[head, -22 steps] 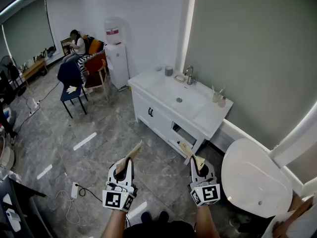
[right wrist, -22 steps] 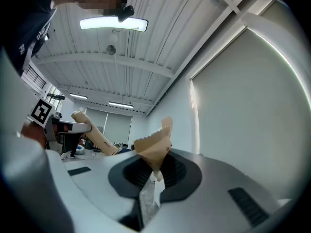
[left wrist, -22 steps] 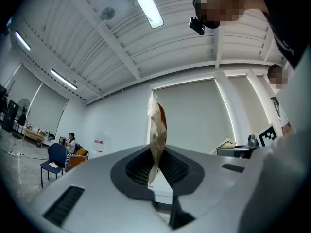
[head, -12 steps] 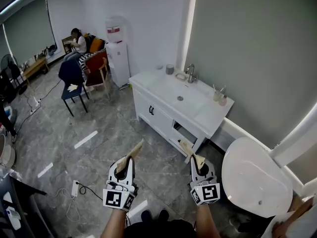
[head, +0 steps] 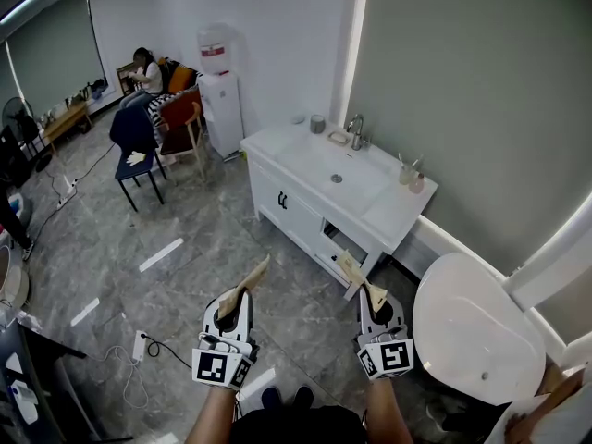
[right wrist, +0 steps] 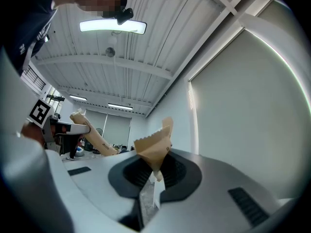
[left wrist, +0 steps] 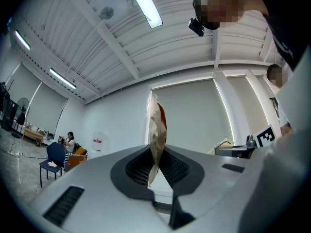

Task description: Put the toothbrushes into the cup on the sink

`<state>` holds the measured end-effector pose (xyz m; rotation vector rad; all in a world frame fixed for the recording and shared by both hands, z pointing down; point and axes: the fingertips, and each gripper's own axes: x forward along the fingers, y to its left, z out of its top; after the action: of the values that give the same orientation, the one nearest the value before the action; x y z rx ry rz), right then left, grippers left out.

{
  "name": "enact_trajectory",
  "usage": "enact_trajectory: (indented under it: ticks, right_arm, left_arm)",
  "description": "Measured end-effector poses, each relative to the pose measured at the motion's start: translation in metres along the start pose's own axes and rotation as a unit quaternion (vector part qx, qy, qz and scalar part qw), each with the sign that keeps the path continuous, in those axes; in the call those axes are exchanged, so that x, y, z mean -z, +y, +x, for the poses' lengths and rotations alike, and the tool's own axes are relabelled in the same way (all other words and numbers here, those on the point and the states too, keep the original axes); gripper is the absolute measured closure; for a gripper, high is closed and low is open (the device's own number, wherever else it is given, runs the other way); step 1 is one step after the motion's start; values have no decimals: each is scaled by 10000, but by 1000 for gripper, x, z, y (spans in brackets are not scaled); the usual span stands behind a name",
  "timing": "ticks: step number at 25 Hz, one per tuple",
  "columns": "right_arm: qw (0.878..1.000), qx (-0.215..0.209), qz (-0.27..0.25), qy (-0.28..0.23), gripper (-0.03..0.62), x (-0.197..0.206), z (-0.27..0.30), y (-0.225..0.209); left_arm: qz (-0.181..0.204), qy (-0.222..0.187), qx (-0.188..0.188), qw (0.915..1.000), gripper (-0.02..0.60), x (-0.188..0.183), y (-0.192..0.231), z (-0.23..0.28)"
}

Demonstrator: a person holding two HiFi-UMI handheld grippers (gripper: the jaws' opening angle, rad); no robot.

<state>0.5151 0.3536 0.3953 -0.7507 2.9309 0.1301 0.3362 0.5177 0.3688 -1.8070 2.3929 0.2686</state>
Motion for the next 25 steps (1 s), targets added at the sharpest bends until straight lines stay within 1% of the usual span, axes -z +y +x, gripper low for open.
enact_trajectory:
  ticks: [5,13,16,20,25]
  right_arm:
    - [10000,-75,33,20,545,2,-4,-8]
    - [9998,-196,74,19,545,10,6,-23]
    - [9996,-243,111,0,545,13,14,-24]
    - [9996,-287,74,-31,545,16,32,-25]
    - [9995,-326,8,10,545,28,73,-28]
  left_arm:
    - [98,94,-76,9999,532,7,-10,0]
    - [130,23,-179,9998,532,7,-19,8]
    - [112,-22,-290,9995,532,7,-12,12]
    - [127,-89,-314,9994,532,10,-1,24]
    - [32,-81,-338,9994,532,25,26,54]
